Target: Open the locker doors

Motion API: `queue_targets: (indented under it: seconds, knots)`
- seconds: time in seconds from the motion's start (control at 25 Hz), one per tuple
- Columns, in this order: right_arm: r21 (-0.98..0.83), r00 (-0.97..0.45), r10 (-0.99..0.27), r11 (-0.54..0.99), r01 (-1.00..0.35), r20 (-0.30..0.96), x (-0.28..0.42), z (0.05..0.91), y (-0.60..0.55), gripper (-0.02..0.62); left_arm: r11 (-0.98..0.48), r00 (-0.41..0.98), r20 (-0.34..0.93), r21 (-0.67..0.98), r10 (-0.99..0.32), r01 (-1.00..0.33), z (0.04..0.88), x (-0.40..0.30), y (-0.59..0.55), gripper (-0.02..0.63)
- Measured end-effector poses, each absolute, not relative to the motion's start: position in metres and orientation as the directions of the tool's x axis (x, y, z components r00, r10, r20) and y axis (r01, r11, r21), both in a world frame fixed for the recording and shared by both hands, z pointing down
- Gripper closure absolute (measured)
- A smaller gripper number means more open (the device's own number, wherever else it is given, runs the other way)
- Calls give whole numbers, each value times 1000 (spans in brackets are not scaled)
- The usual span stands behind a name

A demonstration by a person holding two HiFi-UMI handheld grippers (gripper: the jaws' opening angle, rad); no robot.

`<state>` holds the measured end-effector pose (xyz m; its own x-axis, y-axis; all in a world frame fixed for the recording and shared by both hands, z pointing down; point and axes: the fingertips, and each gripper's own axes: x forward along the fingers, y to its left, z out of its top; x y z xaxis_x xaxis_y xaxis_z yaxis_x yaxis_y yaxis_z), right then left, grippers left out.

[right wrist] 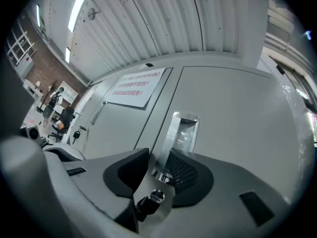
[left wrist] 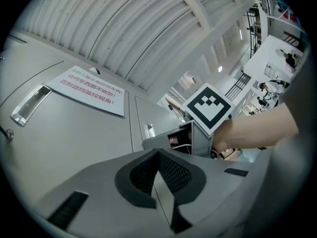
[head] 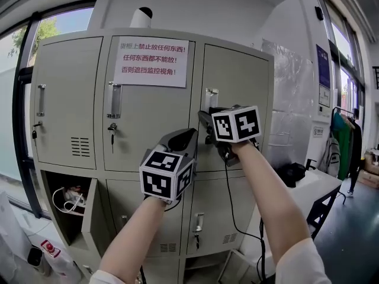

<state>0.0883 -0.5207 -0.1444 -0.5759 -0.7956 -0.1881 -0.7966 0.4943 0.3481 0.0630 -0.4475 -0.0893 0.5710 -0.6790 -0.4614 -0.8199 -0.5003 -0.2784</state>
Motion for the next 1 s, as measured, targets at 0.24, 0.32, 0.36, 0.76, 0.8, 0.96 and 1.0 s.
queue_targets:
  seconds: [0.24, 0.32, 0.36, 0.76, 0.8, 0.96, 1.0]
  knots:
    - [331, -598, -776, 521, -787, -201, 91, -145, -512, 471, -499, 566, -452, -271, -689, -823, -84, 60, -448, 601]
    - [340, -592, -781, 512, -789, -198, 92, -145, -508, 471, -500, 567, -451, -270, -689, -823, -83, 60, -446, 601]
    - [349, -586, -786, 503, -791, -197, 92, -145, -505, 471, -501, 568, -451, -270, -689, -822, -82, 61, -445, 601]
    - [407, -544, -810, 430, -806, -221, 105, -143, -466, 443, -494, 578, -439, -299, -688, -816, -73, 77, -431, 601]
    - [411, -539, -812, 422, -808, -226, 106, -144, -463, 440, -495, 580, -436, -302, -688, -815, -72, 79, -429, 601]
    - [446, -518, -822, 382, -809, -235, 114, -143, -450, 432, -503, 588, -426, -304, -687, -809, -67, 86, -425, 601]
    - [465, -516, -822, 369, -805, -242, 116, -143, -445, 430, -506, 590, -426, -303, -686, -808, -66, 87, -423, 600]
